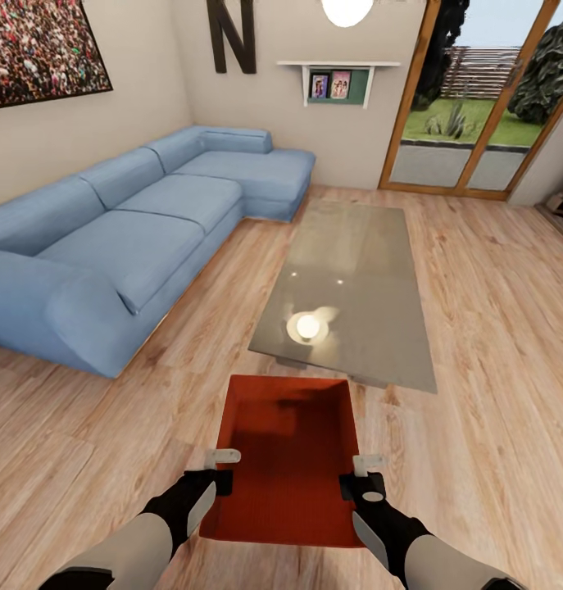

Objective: Move the two storage containers from the living room to the garage. In the garage, place one container on the floor and stack the other container on top of it (either order is fine).

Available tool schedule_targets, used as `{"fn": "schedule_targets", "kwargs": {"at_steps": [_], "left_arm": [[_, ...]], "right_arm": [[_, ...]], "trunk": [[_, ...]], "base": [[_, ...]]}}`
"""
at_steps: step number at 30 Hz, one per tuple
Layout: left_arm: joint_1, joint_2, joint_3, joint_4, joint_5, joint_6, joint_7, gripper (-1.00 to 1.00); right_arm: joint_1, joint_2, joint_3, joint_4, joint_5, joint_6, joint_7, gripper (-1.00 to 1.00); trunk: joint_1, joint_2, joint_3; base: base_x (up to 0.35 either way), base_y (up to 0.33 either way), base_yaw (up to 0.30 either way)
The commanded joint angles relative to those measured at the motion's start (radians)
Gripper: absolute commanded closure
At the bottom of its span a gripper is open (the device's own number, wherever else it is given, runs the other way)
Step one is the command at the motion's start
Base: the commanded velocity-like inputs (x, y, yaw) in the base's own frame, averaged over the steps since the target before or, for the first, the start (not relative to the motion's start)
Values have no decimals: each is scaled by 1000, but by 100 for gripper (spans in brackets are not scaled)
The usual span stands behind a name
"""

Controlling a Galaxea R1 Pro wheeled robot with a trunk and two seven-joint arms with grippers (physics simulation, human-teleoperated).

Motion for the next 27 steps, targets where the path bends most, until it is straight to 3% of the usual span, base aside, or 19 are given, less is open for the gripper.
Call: {"fn": "schedule_targets", "kwargs": {"at_steps": [1,27], "left_arm": [[-1,1,-3,-6,-27,7,11,100],[-1,-1,-3,-6,-27,7,11,100]], "right_arm": [[-1,-1,17,23,-29,-3,-7,100],[-1,0,17,23,-29,-3,-6,100]], "trunk": [[0,0,1],[0,0,42]], "base": [[0,0,0],[0,0,0]]}}
